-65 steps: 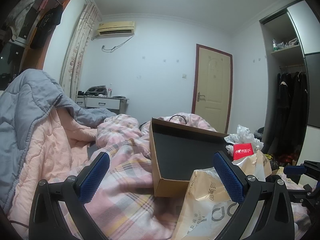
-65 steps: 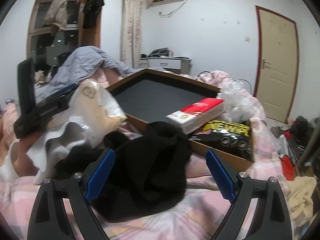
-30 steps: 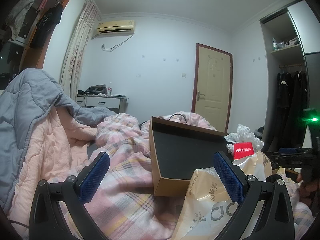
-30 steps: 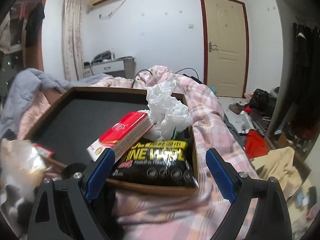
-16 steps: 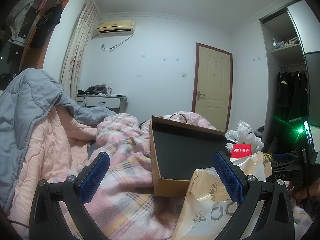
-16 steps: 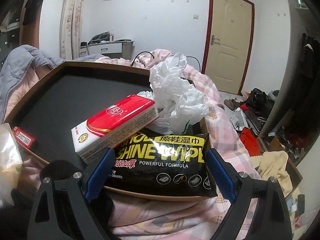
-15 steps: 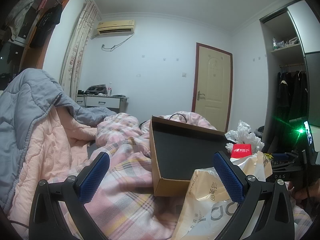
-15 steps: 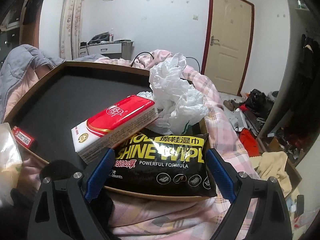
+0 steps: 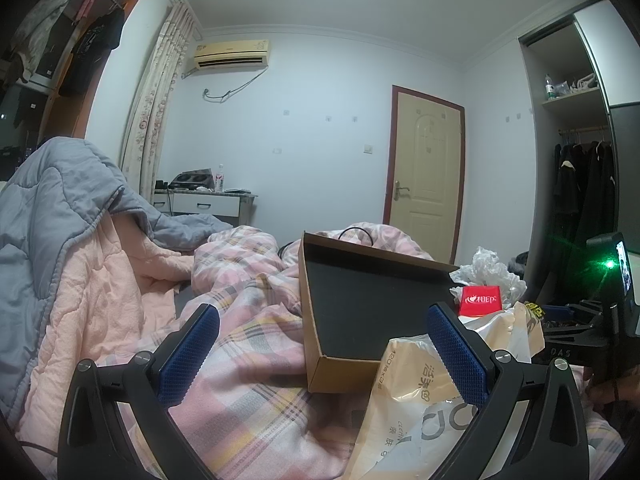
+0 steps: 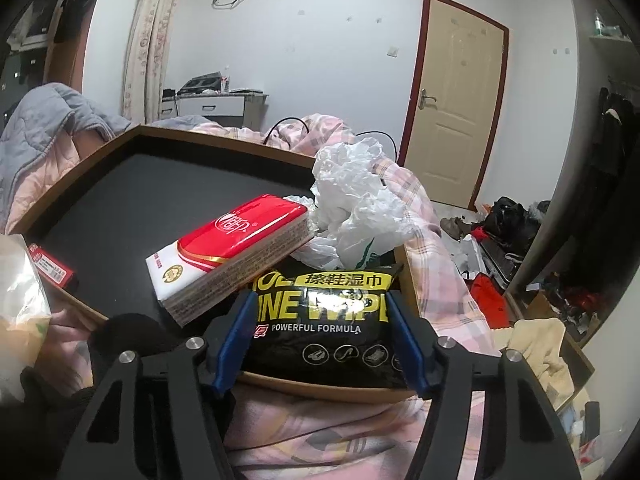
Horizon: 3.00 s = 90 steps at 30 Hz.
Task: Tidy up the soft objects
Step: 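Move the right gripper to the black wet-wipes pack and close on it, then hold the wet-wipes pack in the right gripper and lift it slightly, then lift the wet-wipes pack out of the box and release it onto the bedspread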
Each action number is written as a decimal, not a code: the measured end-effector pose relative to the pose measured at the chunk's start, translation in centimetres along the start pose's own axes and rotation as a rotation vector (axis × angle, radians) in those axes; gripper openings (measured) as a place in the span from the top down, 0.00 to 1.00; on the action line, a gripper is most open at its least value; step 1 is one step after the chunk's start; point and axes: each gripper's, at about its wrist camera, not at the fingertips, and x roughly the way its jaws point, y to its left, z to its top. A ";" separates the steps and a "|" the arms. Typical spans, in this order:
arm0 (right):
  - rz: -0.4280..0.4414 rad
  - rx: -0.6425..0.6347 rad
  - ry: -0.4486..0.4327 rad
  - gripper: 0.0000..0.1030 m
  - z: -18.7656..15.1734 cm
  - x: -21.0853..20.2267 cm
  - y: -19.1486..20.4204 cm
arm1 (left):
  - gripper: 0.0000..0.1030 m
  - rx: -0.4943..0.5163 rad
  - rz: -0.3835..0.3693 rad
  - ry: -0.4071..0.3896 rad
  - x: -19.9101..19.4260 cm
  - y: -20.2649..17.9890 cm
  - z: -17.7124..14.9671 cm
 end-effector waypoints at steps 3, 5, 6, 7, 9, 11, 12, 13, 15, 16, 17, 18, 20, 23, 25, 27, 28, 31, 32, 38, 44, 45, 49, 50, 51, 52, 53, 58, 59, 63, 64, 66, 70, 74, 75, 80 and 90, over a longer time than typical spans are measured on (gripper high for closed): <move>0.001 0.017 -0.014 0.48 0.1 -0.2 0.1 | 0.00 0.000 0.000 0.000 0.0 0.0 0.0; 0.006 0.033 -0.024 0.54 0.0 -0.3 -0.2 | 0.00 0.000 0.000 0.000 0.0 0.0 0.0; 0.006 0.039 -0.027 0.59 0.0 -0.3 -0.2 | 0.00 0.000 0.000 0.000 0.0 0.0 0.0; 0.007 0.049 -0.032 0.61 0.0 -0.3 -0.3 | 0.00 0.000 0.000 0.001 0.0 0.0 0.0; 0.013 0.071 -0.041 0.67 0.0 -0.4 -0.6 | 0.00 0.000 0.000 0.000 0.0 0.0 0.0; 0.016 0.084 -0.045 0.71 -0.1 -0.5 -0.7 | 0.00 0.001 0.000 0.000 0.0 0.0 0.0; 0.020 0.091 -0.048 0.72 -0.1 -0.5 -0.8 | 0.00 0.001 0.000 0.000 0.0 0.0 0.0; 0.023 0.096 -0.050 0.73 -0.2 -0.5 -0.8 | 0.00 0.000 0.000 0.001 0.0 0.0 0.0; 0.023 0.104 -0.064 0.78 -0.2 -0.7 -0.8 | 0.00 0.000 0.000 0.001 0.0 0.0 0.0; 0.022 0.108 -0.070 0.80 -0.3 -0.9 -0.8 | 0.00 0.000 0.000 0.000 0.0 -0.1 0.0; 0.021 0.115 -0.081 0.83 -0.3 -1.0 -0.9 | 0.00 0.001 0.000 0.001 0.0 -0.1 0.0; 0.020 0.122 -0.088 0.85 -0.3 -1.1 -1.0 | 0.00 0.000 0.000 0.001 0.0 0.0 0.0; 0.021 0.137 -0.091 0.85 -0.4 -1.1 -1.2 | 0.00 0.000 0.000 0.001 0.0 -0.1 0.0; 0.019 0.150 -0.062 0.85 -0.3 -0.5 -1.6 | 0.00 0.000 0.000 0.001 0.0 -0.1 0.0; 0.025 0.148 -0.041 0.79 -0.2 -0.1 -1.6 | 0.00 0.000 0.000 0.001 0.0 -0.1 0.1; 0.047 0.132 -0.026 0.54 0.0 0.2 -1.3 | 0.00 0.000 0.000 0.001 0.0 -0.1 0.0; 0.060 0.122 -0.026 0.48 0.0 0.1 -1.2 | 0.00 0.001 0.000 0.001 0.0 -0.1 0.1; 0.072 0.084 -0.025 0.37 0.2 -0.1 -0.5 | 0.00 0.000 0.000 0.001 0.0 -0.1 0.1; 0.073 0.066 -0.014 0.37 0.3 0.1 -0.3 | 0.00 0.001 0.000 0.001 0.0 -0.1 0.1; 0.099 -0.009 0.100 0.36 1.0 2.0 0.8 | 0.00 0.000 0.000 0.001 0.0 -0.1 0.1; 0.090 -0.078 0.152 0.27 1.0 3.0 1.7 | 0.00 -0.002 -0.001 0.003 0.0 0.0 0.0; 0.094 -0.073 0.150 0.28 0.9 2.9 1.5 | 0.00 -0.002 -0.001 0.003 0.0 0.0 0.0; 0.098 -0.062 0.126 0.35 0.5 2.4 1.3 | 0.00 0.000 0.000 0.002 0.0 0.0 -0.1; 0.095 -0.065 0.115 0.37 0.4 2.1 1.3 | 0.00 -0.001 -0.001 0.003 0.0 0.0 -0.1; 0.091 -0.068 0.107 0.39 0.5 2.0 1.5 | 0.00 -0.002 -0.001 0.004 0.0 0.0 -0.1; 0.086 -0.070 0.100 0.40 0.7 1.9 1.8 | 0.00 -0.001 -0.001 0.003 0.0 0.0 -0.1; 0.080 -0.071 0.083 0.42 0.5 1.5 1.8 | 0.00 0.000 -0.001 0.002 0.0 0.0 -0.1; 0.058 -0.042 0.009 0.44 0.6 0.7 1.7 | 0.00 0.000 -0.001 0.003 0.0 0.0 -0.1; 0.052 -0.026 -0.015 0.44 0.5 0.2 1.4 | 0.00 0.000 -0.001 0.003 0.0 0.0 -0.1; 0.052 0.027 -0.107 0.44 0.3 -1.4 0.5 | 0.00 0.000 -0.001 0.003 0.0 0.0 -0.1; 0.050 0.034 -0.122 0.44 0.3 -1.5 0.4 | 0.00 0.000 -0.001 0.003 0.0 0.0 -0.2; 0.055 0.050 -0.162 0.43 0.1 -2.2 0.2 | 0.00 0.000 -0.002 0.003 -0.1 0.0 -0.2; 0.064 0.067 -0.191 0.43 0.0 -2.6 -0.2 | 0.00 0.000 -0.001 0.003 0.0 0.0 -0.2; 0.098 0.076 -0.195 0.42 -0.9 -3.3 -0.4 | 0.00 0.001 -0.001 0.003 0.0 0.0 -0.2; 0.111 0.074 -0.197 0.42 -1.3 -3.6 -0.4 | 0.00 0.001 -0.001 0.003 0.0 0.0 -0.2; 0.180 0.089 -0.174 0.41 -2.4 -3.9 -1.2 | 0.00 0.000 -0.001 0.003 0.0 0.0 -0.2; 0.234 0.143 -0.096 0.41 -2.8 -2.4 -2.2 | 0.00 -0.001 -0.002 0.005 0.0 0.0 -0.2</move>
